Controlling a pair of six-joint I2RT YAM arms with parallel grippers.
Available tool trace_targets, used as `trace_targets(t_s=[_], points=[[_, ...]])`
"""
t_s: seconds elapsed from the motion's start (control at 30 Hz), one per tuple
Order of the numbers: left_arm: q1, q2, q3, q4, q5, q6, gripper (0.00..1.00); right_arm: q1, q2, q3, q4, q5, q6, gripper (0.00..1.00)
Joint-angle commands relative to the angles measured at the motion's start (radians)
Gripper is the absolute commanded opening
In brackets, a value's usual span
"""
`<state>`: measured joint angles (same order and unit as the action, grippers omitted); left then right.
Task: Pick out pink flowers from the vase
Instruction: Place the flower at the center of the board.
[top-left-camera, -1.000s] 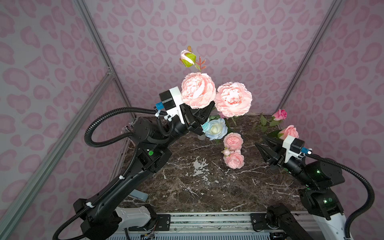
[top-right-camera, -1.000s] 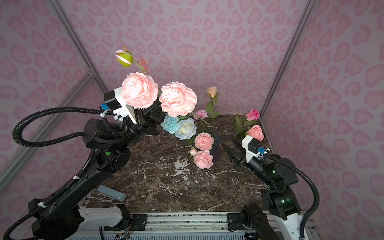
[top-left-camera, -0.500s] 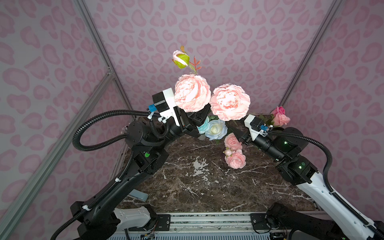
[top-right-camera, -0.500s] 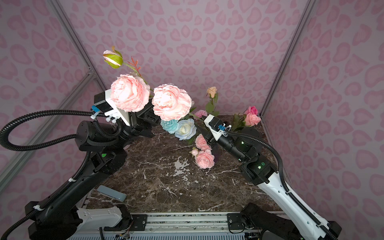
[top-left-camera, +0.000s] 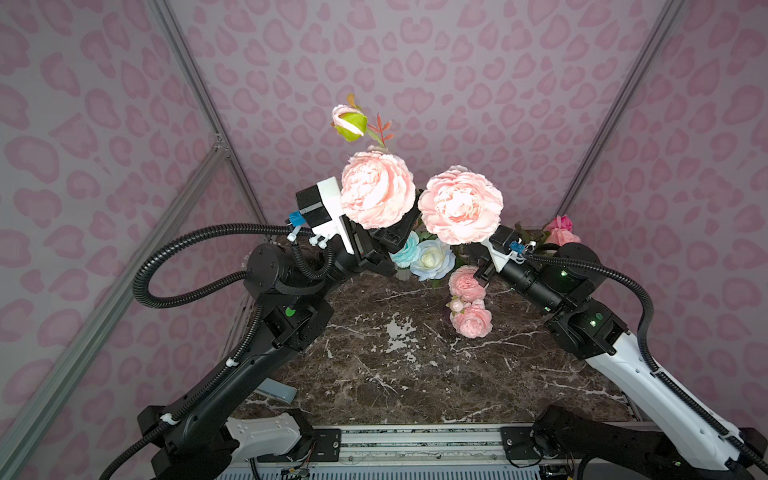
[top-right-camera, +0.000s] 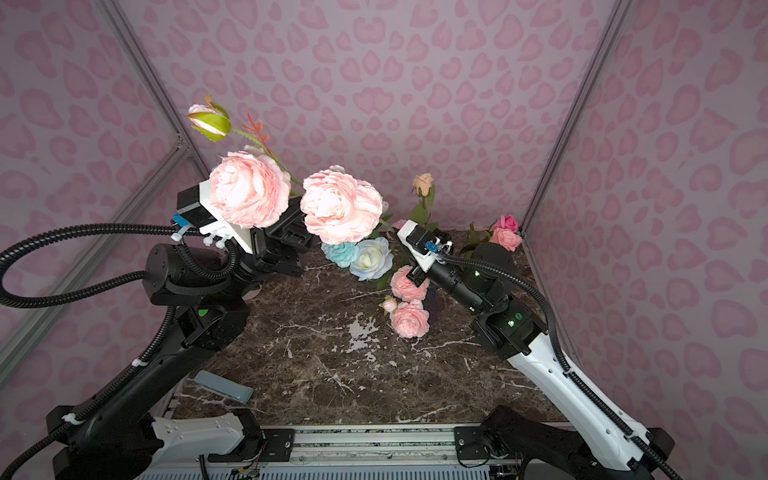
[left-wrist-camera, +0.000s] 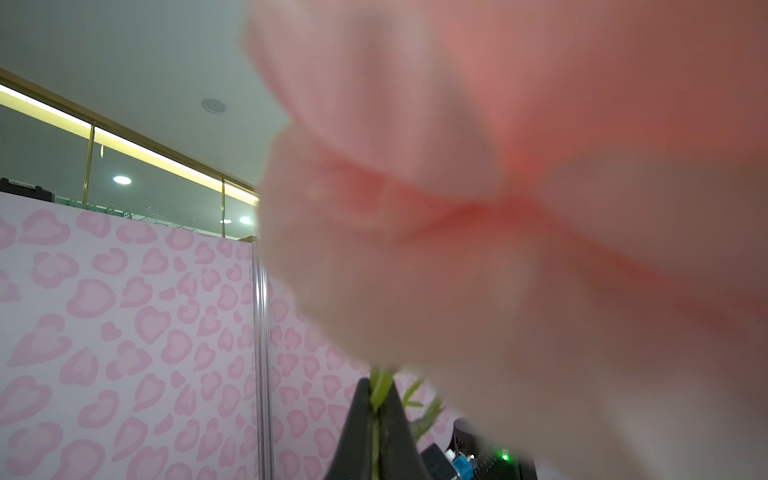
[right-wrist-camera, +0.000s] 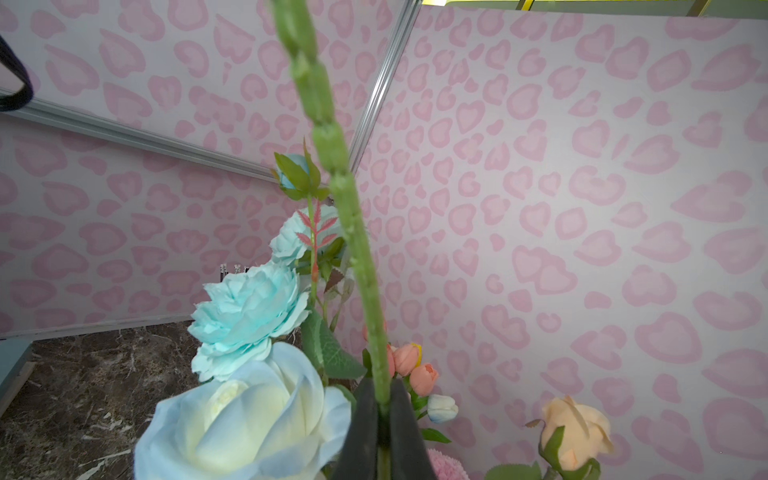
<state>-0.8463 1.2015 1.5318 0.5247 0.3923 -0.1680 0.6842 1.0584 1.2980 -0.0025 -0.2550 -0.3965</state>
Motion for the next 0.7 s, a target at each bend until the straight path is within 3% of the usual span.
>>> trace_targets(t_s=[0.0,0.1,0.2,0.43,0.67], points=[[0.0,-0.014,0.001,-0.022,-0.023,0.026,0.28,0.0,0.005,0.041,0.055,-0.005,0.013,0.0],[0.001,-0.041,-0.01,-0.094,-0.074,0.076,0.68,0.0,0.022,0.11,0.067,-0.019,0.047,0.0],[0.001,-0.084,-0.051,-0.143,-0.17,0.105,0.83,0.0,0.04,0.168,0.094,-0.047,0.119,0.0],[0.001,-0.165,-0.057,-0.416,-0.198,0.17,0.85,0.035,0.102,0.271,0.102,-0.163,0.359,0.0],[0.0,-0.216,-0.039,-0.708,-0.104,0.111,0.86,0.233,0.13,0.193,0.029,-0.1,0.382,0.0]])
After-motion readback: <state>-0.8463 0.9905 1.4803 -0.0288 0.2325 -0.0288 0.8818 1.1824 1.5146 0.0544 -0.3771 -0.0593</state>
